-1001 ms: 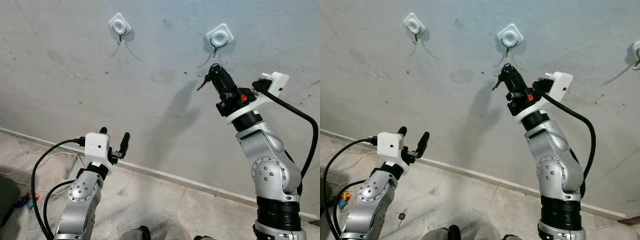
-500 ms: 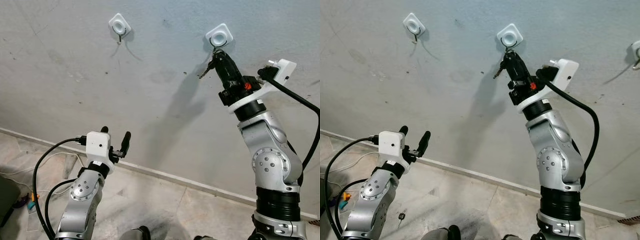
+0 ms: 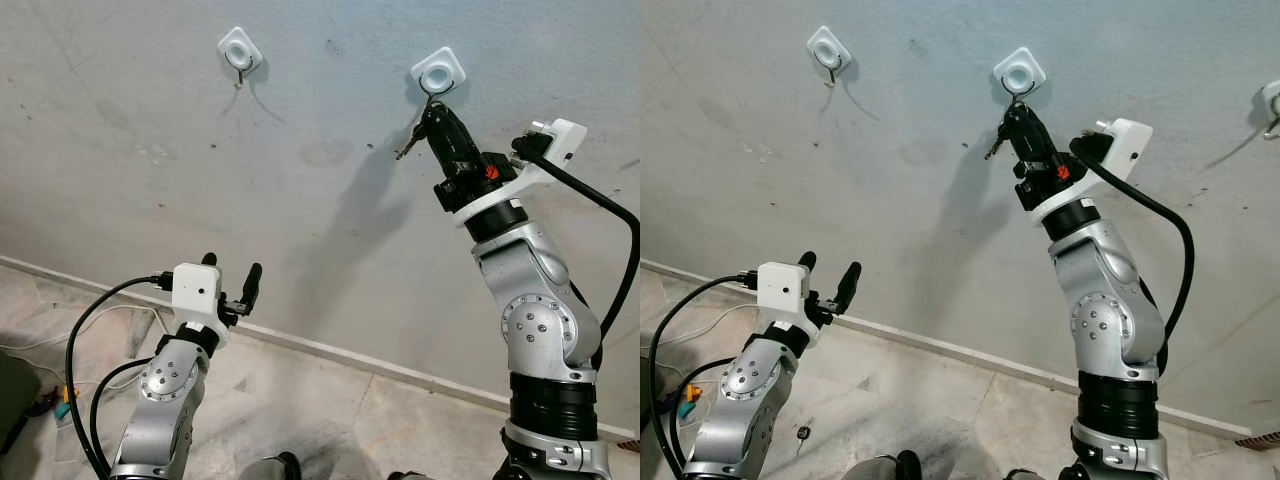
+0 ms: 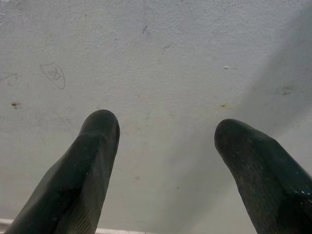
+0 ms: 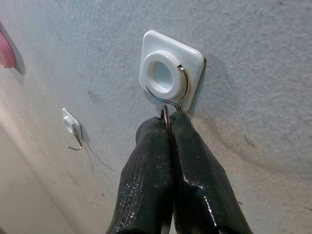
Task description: Hang keys on a hook
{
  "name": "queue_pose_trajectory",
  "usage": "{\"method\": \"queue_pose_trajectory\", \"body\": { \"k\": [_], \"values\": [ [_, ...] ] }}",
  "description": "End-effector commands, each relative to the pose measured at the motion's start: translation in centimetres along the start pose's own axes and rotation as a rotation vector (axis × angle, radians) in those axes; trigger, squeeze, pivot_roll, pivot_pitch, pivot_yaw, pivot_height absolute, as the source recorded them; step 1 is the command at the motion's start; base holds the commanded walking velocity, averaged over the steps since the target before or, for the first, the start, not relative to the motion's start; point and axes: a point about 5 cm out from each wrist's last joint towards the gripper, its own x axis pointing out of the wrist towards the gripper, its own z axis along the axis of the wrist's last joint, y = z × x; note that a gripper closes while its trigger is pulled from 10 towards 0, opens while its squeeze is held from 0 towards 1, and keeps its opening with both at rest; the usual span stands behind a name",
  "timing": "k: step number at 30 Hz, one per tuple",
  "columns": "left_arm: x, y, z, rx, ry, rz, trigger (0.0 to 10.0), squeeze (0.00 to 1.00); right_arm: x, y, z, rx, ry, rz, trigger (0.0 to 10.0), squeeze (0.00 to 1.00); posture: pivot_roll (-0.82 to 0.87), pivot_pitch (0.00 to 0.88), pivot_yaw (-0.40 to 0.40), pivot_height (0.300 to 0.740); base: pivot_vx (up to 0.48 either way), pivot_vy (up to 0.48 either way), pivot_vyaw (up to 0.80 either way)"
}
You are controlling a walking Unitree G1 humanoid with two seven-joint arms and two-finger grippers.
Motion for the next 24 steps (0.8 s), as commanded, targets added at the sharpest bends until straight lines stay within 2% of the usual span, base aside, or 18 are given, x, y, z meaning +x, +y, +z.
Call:
{"method": "queue_pose_trajectory", "body": {
  "k": [1, 24],
  "values": [
    [-0.26, 0.28, -0.46, 0.008, 0.020, -0.001, 10.0, 0.00, -0.24, 0.24, 0.34, 0.009, -0.014, 0.015, 10.0, 0.00, 0.02, 0.149, 0.112, 0.740, 0.000, 0.000, 0.00],
    [-0.44, 0.30, -0.50, 0.007, 0.022, 0.007, 10.0, 0.00, 0.40, 0.44, -0.30, 0.029, -0.001, 0.023, 10.0, 0.00, 0.03, 0.153, 0.106, 0.740, 0.000, 0.000, 0.00]
  ]
}}
